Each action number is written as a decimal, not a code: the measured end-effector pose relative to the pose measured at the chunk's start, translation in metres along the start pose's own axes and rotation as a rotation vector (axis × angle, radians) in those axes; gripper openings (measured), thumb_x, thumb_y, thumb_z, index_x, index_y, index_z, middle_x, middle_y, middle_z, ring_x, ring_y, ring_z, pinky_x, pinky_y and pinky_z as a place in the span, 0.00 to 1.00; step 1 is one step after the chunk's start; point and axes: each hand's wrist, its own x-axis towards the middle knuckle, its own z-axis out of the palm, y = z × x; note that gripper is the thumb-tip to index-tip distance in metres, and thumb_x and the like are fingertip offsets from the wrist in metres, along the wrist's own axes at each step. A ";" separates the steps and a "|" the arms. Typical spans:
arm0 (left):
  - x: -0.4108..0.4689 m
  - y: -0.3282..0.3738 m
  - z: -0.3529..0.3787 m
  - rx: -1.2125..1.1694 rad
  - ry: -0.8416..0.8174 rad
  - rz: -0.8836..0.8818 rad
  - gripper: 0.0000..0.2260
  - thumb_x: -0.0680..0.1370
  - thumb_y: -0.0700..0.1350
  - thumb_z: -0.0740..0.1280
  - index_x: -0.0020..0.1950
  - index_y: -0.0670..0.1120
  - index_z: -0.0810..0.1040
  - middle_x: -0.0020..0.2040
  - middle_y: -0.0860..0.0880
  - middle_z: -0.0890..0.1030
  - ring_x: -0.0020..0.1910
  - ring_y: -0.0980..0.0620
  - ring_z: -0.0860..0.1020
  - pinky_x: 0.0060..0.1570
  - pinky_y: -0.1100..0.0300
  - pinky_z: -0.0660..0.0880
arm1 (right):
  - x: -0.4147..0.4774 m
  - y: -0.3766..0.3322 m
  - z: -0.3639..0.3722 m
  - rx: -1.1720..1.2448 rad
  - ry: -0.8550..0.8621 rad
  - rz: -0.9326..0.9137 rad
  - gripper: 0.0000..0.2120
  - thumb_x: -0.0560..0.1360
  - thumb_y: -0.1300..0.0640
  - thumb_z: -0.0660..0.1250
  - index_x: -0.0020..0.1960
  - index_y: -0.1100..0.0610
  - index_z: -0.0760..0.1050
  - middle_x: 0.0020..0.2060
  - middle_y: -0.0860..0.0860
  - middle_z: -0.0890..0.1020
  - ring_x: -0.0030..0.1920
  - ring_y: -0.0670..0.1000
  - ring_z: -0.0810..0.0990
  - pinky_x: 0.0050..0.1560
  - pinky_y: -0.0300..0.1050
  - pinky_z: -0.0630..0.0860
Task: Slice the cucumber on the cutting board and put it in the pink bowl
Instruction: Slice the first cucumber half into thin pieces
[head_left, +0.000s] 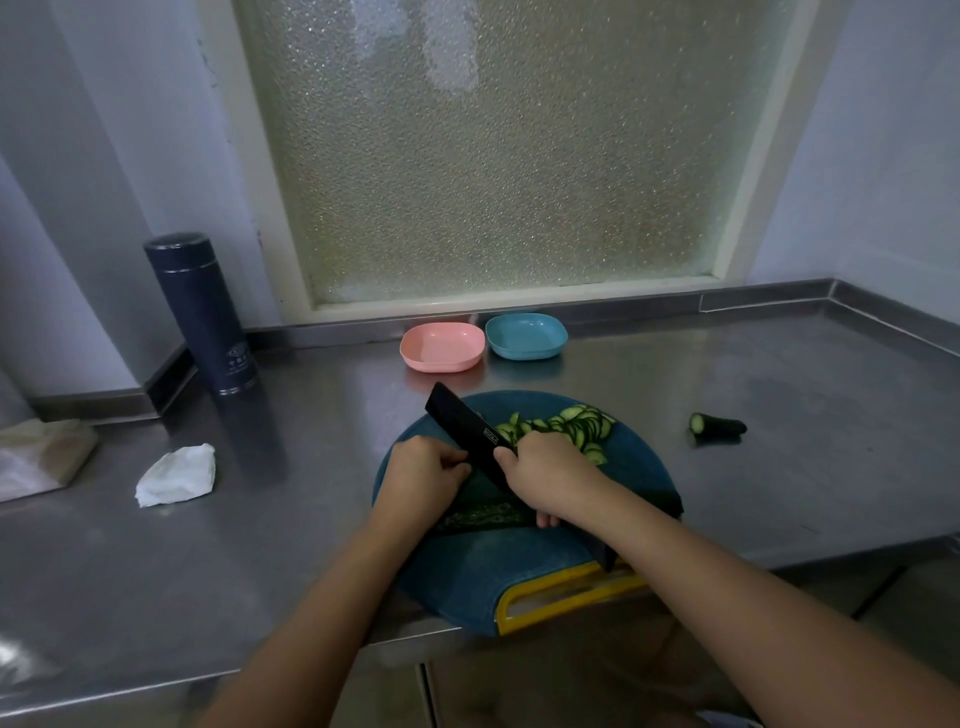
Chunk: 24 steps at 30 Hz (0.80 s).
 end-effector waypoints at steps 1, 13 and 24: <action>0.000 -0.001 0.000 -0.003 0.005 0.002 0.10 0.75 0.41 0.69 0.56 0.44 0.82 0.51 0.48 0.83 0.43 0.59 0.75 0.45 0.72 0.67 | 0.000 -0.002 0.000 -0.029 -0.001 -0.001 0.24 0.82 0.48 0.50 0.55 0.68 0.74 0.23 0.56 0.75 0.18 0.50 0.73 0.21 0.38 0.70; -0.005 0.001 0.000 -0.024 0.082 -0.025 0.05 0.73 0.42 0.71 0.47 0.45 0.84 0.42 0.50 0.84 0.36 0.59 0.75 0.40 0.68 0.70 | 0.004 -0.004 0.002 -0.059 -0.008 0.057 0.23 0.83 0.49 0.51 0.55 0.69 0.74 0.24 0.57 0.75 0.18 0.50 0.74 0.21 0.38 0.69; -0.005 0.003 0.000 -0.016 0.086 -0.042 0.06 0.74 0.43 0.70 0.47 0.44 0.84 0.43 0.49 0.84 0.37 0.57 0.76 0.42 0.65 0.72 | 0.003 0.004 0.001 -0.035 0.010 -0.022 0.25 0.82 0.46 0.50 0.53 0.66 0.74 0.22 0.55 0.76 0.17 0.48 0.72 0.22 0.36 0.70</action>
